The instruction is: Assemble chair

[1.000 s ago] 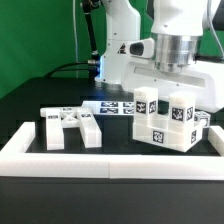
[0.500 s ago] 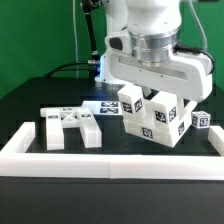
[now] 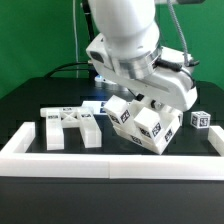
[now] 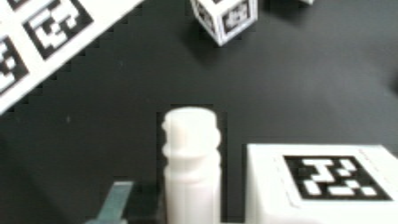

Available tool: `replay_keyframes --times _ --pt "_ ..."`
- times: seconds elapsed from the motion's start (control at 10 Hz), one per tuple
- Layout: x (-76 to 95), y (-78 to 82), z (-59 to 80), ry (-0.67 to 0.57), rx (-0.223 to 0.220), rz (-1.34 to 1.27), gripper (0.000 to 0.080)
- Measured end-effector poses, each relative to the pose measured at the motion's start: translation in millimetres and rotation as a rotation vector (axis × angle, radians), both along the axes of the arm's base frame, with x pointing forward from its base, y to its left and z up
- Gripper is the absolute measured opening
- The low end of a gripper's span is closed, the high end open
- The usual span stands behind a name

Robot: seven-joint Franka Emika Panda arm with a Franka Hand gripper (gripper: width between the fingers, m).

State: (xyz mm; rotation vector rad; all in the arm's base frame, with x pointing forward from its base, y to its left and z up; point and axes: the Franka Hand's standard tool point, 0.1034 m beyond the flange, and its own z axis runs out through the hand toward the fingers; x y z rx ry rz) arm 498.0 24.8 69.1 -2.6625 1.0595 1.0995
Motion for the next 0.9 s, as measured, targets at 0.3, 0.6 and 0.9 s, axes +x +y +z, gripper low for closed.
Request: replay_keyframes --times 0.3,0.6,0.9 --pt "-7.8 2.0 10.5 0.156 0.098 -0.044 0.0258" --pt "-13.3 -16.6 4.6 0.311 0.157 -0.073 0.0258" --pt "-20.8 -17.4 11.6 0.443 0.255 -0.137 0.0258"
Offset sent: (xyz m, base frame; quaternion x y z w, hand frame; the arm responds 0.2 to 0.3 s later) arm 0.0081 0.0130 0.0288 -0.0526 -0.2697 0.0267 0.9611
